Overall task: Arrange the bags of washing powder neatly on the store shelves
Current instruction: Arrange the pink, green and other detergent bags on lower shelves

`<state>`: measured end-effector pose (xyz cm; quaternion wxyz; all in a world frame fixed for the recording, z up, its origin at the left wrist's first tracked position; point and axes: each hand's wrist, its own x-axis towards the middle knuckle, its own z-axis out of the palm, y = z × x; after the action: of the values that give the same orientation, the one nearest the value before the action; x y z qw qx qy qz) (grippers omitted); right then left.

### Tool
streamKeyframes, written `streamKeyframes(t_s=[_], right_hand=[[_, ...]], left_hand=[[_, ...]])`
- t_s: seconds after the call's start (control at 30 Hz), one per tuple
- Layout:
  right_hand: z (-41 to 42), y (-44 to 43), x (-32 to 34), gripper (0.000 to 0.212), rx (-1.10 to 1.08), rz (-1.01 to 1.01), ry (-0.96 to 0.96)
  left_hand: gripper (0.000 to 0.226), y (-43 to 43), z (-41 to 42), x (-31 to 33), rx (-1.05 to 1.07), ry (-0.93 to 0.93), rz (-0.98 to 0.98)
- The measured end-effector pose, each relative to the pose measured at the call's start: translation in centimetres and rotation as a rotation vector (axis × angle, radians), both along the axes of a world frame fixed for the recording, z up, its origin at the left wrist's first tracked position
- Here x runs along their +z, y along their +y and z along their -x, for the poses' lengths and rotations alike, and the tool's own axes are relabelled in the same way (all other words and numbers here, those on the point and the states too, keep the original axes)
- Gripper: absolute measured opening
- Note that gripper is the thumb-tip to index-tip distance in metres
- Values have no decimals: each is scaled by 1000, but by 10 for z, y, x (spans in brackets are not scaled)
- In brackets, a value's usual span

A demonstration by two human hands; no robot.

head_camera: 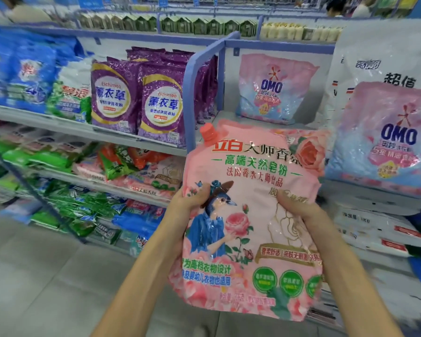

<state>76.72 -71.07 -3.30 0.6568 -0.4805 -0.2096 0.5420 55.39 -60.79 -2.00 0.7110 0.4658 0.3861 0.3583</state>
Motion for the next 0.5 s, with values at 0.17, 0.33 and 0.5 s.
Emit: streamKeyframes(t_s=[0.17, 0.33, 0.5], right_hand=[[34, -18, -19, 75, 108, 34, 28], [66, -16, -39, 51, 171, 108, 45], [112, 3, -39, 24, 220, 176, 32]], left_hand=[[23, -30, 42, -17, 112, 70, 24], [31, -48, 81, -28, 128, 80, 39], [27, -33, 127, -42, 212, 88, 123]])
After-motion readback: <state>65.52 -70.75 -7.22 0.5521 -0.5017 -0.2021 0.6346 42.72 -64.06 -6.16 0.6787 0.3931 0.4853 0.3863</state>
